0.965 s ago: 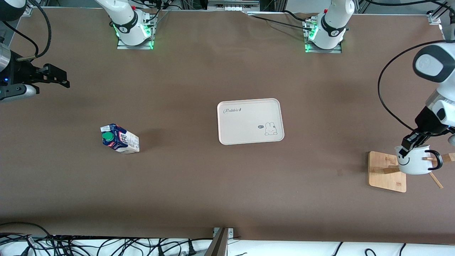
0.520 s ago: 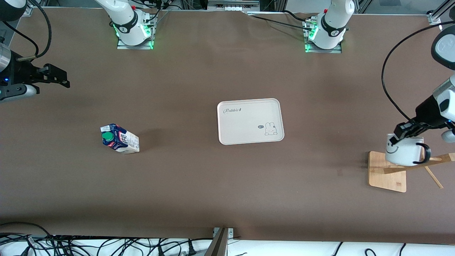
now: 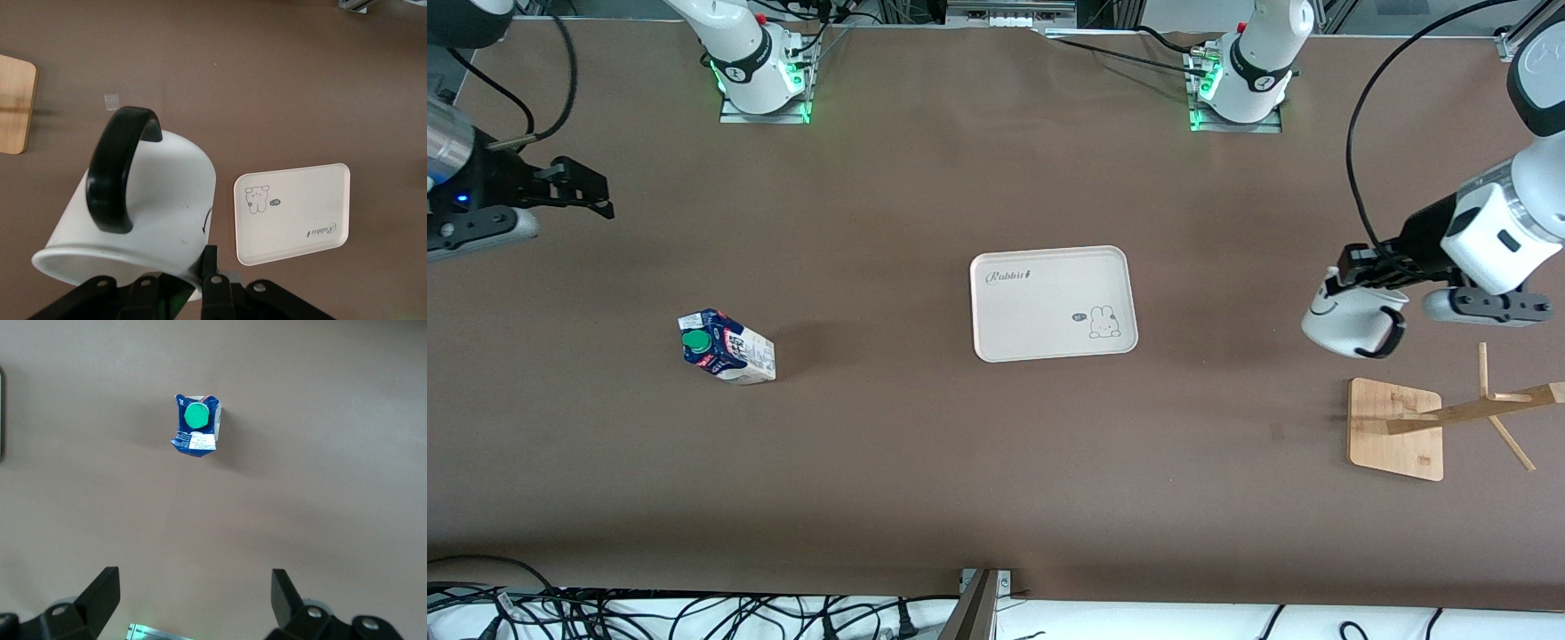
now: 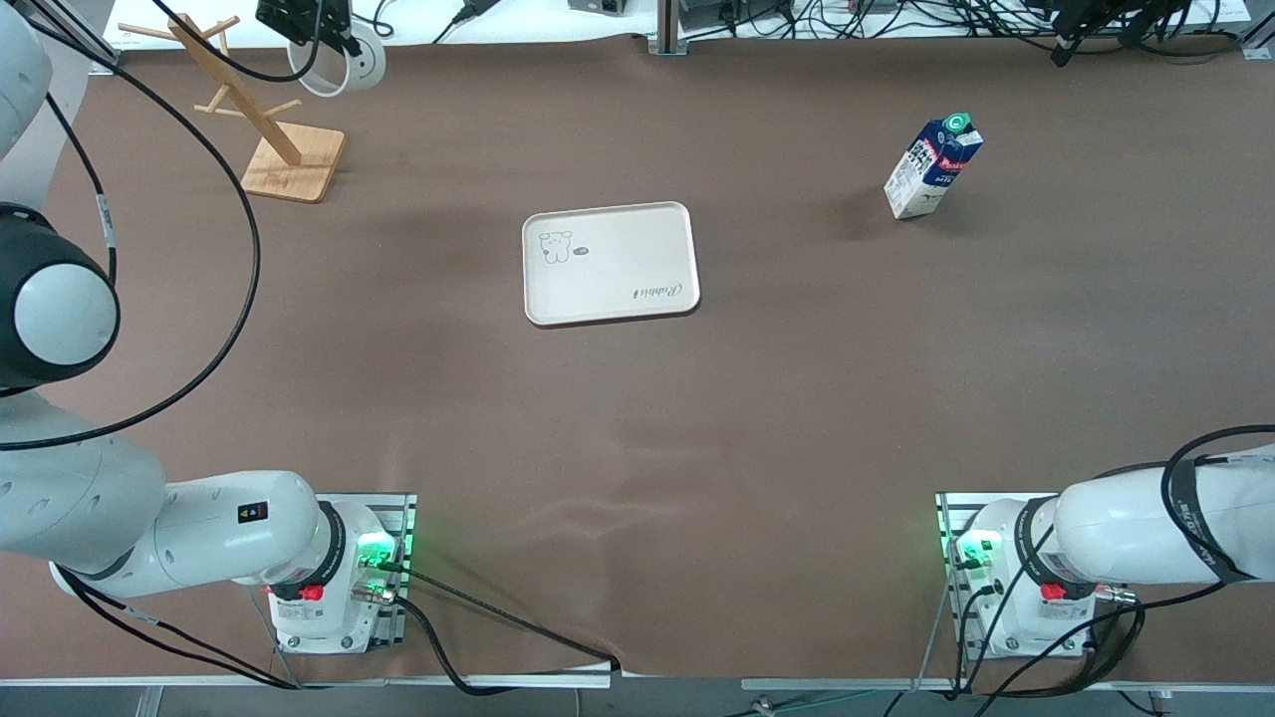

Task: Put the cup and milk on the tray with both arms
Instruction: 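Lift the white mug off the tree peg with the left gripper, then carry the mug to the tray while the right gripper reaches the milk carton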

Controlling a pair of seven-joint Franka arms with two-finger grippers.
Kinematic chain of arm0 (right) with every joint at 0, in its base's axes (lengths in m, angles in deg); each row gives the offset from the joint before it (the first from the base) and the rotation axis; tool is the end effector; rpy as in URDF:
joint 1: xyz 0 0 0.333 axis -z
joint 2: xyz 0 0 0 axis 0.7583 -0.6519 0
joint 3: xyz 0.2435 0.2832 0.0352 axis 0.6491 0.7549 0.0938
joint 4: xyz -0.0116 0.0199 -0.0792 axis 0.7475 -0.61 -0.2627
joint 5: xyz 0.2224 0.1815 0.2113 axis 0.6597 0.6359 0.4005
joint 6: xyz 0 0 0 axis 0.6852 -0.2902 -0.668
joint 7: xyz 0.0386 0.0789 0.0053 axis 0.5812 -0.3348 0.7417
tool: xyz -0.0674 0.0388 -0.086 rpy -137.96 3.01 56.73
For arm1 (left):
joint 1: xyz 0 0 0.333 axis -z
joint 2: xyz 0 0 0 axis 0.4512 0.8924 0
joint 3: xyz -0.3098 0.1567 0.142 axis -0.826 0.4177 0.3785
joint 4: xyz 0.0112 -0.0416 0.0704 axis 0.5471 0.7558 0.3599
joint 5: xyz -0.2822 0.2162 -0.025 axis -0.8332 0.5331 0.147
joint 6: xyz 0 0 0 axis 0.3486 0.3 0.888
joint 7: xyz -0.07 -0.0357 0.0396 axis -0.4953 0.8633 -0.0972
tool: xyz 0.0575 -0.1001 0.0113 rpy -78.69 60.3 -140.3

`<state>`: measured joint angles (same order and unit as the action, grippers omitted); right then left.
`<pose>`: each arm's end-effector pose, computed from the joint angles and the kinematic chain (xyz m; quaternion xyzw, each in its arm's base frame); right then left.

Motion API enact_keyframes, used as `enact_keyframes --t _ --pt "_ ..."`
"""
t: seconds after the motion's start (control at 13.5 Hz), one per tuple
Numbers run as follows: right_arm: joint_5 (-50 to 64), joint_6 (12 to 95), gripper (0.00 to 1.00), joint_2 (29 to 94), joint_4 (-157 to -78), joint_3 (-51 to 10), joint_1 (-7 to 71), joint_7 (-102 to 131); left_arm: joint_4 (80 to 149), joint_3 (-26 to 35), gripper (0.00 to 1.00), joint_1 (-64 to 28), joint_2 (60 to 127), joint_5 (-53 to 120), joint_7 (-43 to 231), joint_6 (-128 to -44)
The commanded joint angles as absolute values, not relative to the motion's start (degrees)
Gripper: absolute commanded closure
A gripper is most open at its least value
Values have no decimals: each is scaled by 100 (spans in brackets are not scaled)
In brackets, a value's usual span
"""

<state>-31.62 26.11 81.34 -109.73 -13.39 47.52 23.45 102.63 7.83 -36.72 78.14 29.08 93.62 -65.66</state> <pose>0.5304 0.0306 0.6363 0.9870 0.1519 -0.0517 0.0074 0.5839 -0.0618 0.6084 0.9899 0.0235 -0.0247 0.1377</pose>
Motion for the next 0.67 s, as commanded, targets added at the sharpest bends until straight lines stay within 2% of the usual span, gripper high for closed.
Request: enact_keyframes --t 0.0,0.3,0.59 --pt "-3261 2603 0 7935 -10912 -1302 4703 2375 9854 777 100 -3064 8234 3334 10061 -6093" --pt "-2935 3208 0 7540 -10991 -1337 4755 1499 9854 768 100 -2078 8559 3778 11562 -5968" --pt "-3005 3736 0 7267 -10938 -1337 4747 1100 9670 768 100 -1445 9560 3364 12032 -5960"
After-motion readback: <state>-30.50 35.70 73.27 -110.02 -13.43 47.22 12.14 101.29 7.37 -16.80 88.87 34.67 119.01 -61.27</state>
